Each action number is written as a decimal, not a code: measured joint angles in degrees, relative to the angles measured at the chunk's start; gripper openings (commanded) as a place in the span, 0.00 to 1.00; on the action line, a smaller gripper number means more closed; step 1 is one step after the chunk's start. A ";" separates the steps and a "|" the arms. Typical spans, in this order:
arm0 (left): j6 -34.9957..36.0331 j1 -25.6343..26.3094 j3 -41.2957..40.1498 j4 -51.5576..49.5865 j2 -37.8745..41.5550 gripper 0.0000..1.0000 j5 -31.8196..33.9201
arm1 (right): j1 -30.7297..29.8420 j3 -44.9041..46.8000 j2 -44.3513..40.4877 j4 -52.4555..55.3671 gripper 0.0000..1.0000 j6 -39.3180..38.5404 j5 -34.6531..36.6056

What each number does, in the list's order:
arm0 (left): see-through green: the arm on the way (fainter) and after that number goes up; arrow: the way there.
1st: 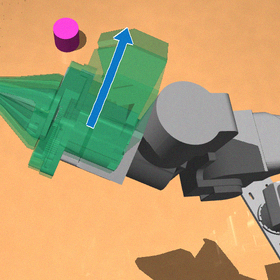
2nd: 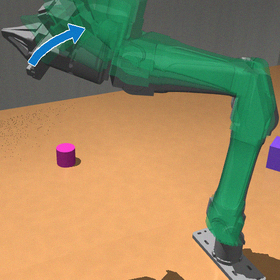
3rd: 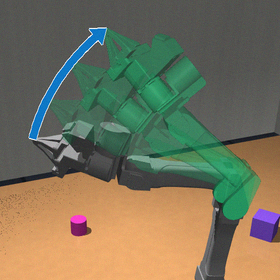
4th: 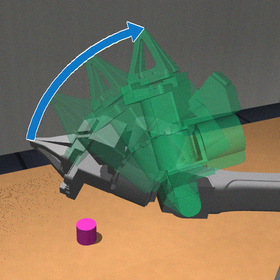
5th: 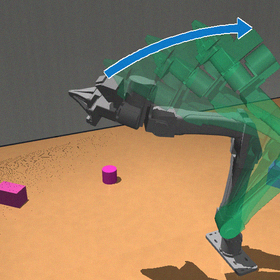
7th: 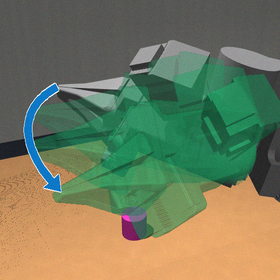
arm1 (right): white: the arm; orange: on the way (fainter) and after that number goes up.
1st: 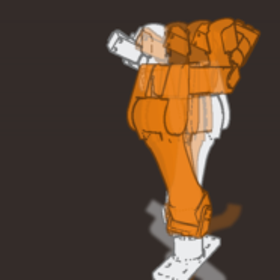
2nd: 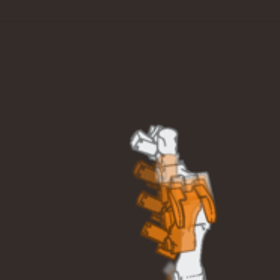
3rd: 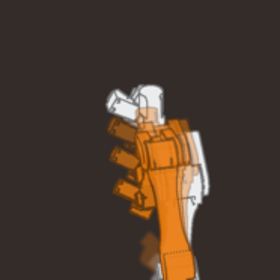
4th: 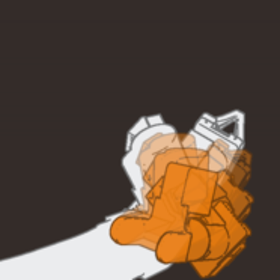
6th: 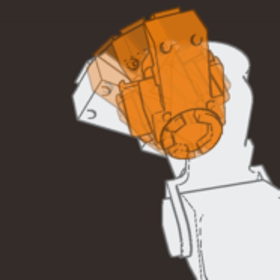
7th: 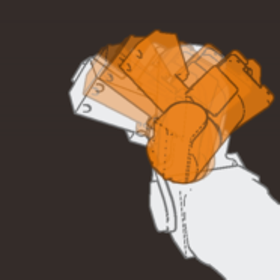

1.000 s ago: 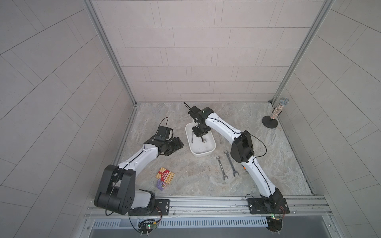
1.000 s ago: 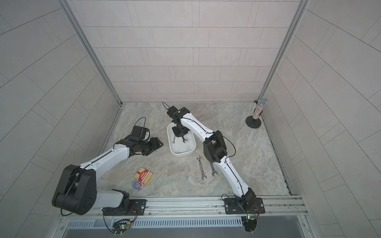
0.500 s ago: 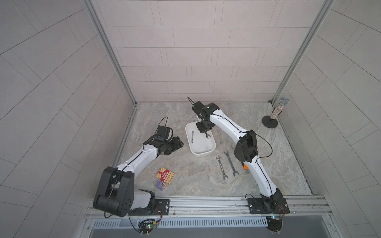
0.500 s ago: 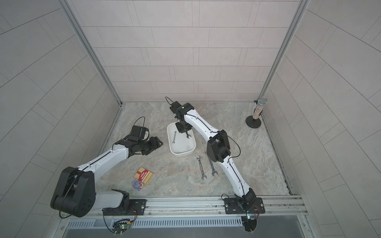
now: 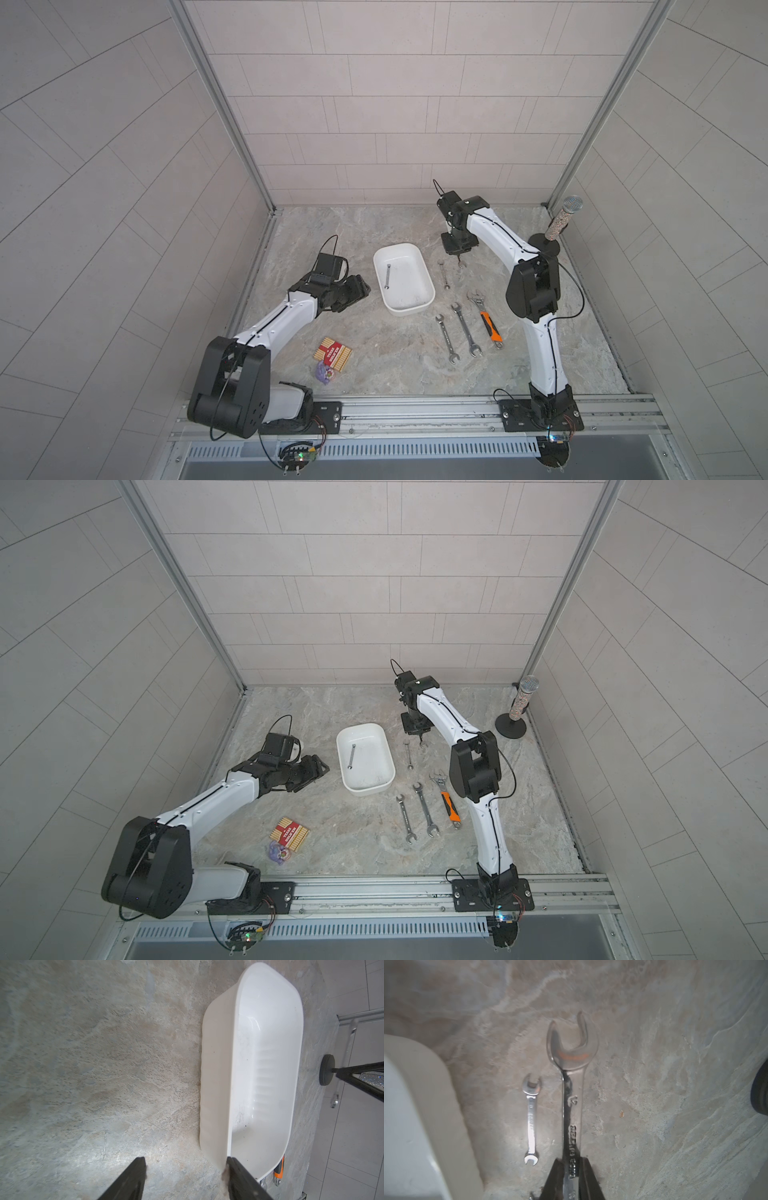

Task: Take out the wrench from the storage box
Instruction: Place the wrench at the center of the board, then adjust the wrench at the center of the board.

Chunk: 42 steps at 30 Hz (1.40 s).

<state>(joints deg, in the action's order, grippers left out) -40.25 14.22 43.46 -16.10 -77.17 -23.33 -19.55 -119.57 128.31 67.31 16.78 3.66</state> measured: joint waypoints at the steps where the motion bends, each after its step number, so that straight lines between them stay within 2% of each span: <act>1: -0.09 0.00 0.00 0.15 -0.31 0.67 -0.09 | 0.70 1.79 0.33 -0.85 0.02 -0.07 0.02; 11: -0.87 0.46 0.00 0.98 -2.14 0.67 -0.92 | 0.90 10.10 1.60 -7.10 0.04 -0.31 -1.29; 14: -0.87 0.48 0.00 1.18 -2.14 0.67 -0.98 | 0.81 11.13 1.60 -8.09 0.10 -0.26 -1.81; 16: -0.87 0.48 0.00 1.27 -2.14 0.67 -1.05 | 0.81 11.32 1.46 -8.70 0.18 0.31 -2.43; 18: -0.87 0.48 0.00 1.29 -2.19 0.67 -1.07 | 0.72 13.07 0.26 -11.28 0.29 2.67 -2.99; 25: -0.87 0.48 0.00 1.31 -2.27 0.67 -1.11 | 0.04 30.93 -13.00 -25.86 0.36 19.30 -3.23; 28: -0.90 0.50 0.00 1.31 -2.27 0.67 -1.11 | -0.26 34.77 -15.28 -31.47 0.39 26.62 -3.45; 34: -0.87 0.48 0.00 1.29 -2.27 0.67 -1.14 | -0.90 32.87 -11.19 -34.64 0.41 35.30 -3.58; 42: -0.87 0.48 0.00 1.31 -2.23 0.67 -1.33 | -1.20 30.03 -7.02 -34.36 0.42 38.42 -3.63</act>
<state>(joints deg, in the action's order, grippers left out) -41.12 14.70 43.46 -14.79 -79.40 -24.67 -20.75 -89.54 121.30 32.95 55.20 0.03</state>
